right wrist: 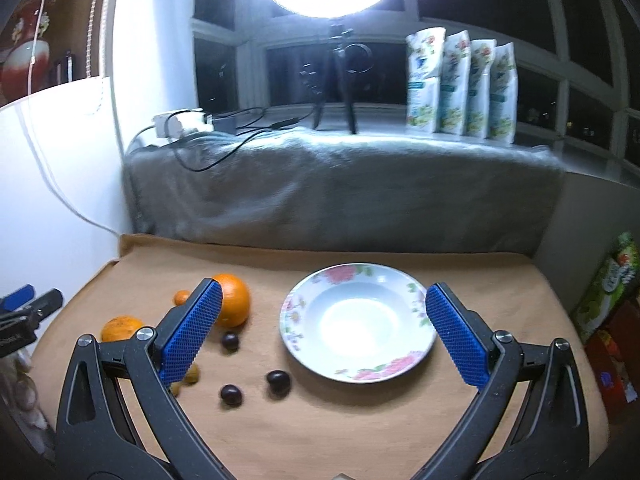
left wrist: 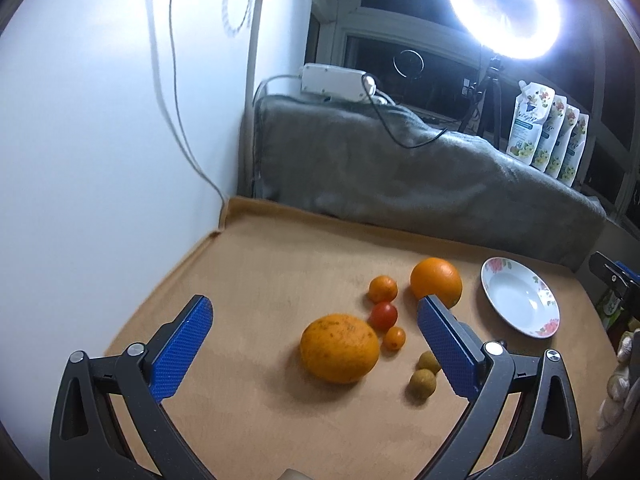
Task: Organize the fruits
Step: 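Move the right tool down toward the large pale spotted orange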
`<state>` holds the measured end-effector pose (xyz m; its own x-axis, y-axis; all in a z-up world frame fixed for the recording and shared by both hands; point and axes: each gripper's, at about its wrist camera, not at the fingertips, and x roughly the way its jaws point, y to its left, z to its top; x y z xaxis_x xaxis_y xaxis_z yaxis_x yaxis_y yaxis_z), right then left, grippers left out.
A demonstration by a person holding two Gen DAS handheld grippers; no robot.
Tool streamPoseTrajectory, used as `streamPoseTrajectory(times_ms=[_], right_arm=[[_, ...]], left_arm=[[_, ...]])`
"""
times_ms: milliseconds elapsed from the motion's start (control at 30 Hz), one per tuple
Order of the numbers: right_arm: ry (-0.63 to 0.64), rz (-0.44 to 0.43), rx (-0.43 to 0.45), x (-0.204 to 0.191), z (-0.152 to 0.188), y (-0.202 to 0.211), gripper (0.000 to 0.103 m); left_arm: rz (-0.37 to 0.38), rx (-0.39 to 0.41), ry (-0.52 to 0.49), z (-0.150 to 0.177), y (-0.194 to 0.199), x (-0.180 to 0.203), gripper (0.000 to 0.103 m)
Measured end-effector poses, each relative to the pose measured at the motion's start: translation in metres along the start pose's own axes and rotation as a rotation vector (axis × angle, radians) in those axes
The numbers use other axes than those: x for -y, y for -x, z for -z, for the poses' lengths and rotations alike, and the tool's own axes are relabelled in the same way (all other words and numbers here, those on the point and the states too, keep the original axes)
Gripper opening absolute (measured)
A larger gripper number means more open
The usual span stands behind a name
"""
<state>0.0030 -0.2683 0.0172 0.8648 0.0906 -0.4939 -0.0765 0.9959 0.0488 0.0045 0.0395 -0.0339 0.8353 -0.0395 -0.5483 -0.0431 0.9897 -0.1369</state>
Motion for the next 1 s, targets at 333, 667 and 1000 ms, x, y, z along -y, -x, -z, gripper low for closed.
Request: streamPoseTrajectory(times_ms=[333,667,1000], right_arm=[[0.009,-0.180,-0.123,-0.031,0.003,-0.035,0.103],[0.034,-0.412,-0.316,-0.077,0.012,-0.082,0.096],[0.039,-0.585,-0.505,-0.123,0.025,-0.128,0.088]], left_arm=[[0.040,-0.090,0.050,0.021,-0.016,-0.022,0.093],[0.118,-0.189,0.069,0.046,-0.036,-0.022,0.084],[0.166,-0.241,0.085,0.055,-0.054,-0.020,0.081]])
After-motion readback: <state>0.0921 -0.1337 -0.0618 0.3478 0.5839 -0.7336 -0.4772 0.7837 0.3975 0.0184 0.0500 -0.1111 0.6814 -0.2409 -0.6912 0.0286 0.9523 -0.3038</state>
